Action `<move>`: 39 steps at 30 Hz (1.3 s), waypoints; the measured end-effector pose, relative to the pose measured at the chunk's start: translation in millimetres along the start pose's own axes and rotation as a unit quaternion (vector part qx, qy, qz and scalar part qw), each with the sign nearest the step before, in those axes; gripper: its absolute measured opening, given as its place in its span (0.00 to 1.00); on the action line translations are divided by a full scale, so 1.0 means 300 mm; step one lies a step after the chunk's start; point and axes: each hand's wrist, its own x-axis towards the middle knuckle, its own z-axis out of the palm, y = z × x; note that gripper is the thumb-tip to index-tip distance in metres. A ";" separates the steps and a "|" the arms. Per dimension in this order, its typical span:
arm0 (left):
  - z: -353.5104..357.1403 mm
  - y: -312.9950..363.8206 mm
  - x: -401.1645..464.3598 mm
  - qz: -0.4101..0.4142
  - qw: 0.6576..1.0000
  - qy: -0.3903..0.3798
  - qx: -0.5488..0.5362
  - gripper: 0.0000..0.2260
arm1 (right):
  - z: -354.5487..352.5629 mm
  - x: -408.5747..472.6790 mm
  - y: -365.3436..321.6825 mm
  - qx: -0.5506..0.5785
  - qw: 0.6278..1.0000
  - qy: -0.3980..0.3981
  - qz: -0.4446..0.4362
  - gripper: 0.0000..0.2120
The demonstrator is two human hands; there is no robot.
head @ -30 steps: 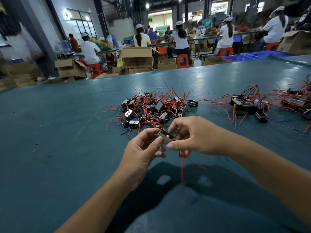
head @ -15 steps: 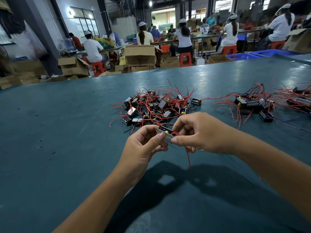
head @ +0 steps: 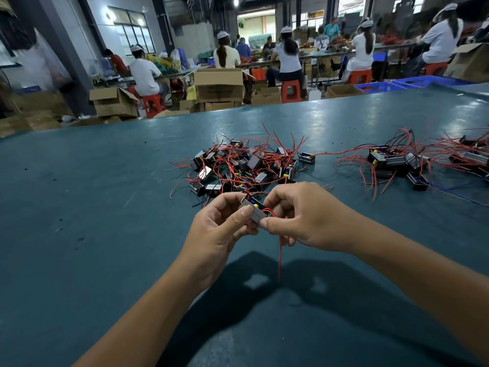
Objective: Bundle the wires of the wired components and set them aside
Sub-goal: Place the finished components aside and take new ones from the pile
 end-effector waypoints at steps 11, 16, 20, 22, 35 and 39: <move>0.000 -0.015 0.006 -0.057 0.995 0.019 -0.085 0.07 | 0.044 -0.012 -0.013 -0.025 0.999 0.036 -0.019 0.10; -0.012 -0.004 0.023 -0.146 0.983 0.023 -0.112 0.10 | -0.074 0.037 -0.007 -0.084 0.993 0.035 -0.072 0.19; -0.016 -0.016 0.013 -0.248 0.968 0.016 -0.041 0.10 | -0.271 0.211 0.185 -0.276 0.933 0.231 0.004 0.12; -0.012 -0.030 0.009 -0.285 0.958 0.021 -0.001 0.10 | -0.332 0.314 0.310 -0.370 0.904 0.183 0.108 0.10; -0.060 -0.034 -0.005 -0.200 0.944 -0.171 0.198 0.02 | -0.382 0.465 0.514 -0.411 0.886 0.015 0.213 0.17; -0.109 -0.009 0.012 -0.125 0.886 -0.188 0.406 0.08 | -0.390 0.444 0.484 -0.407 0.893 0.043 0.186 0.16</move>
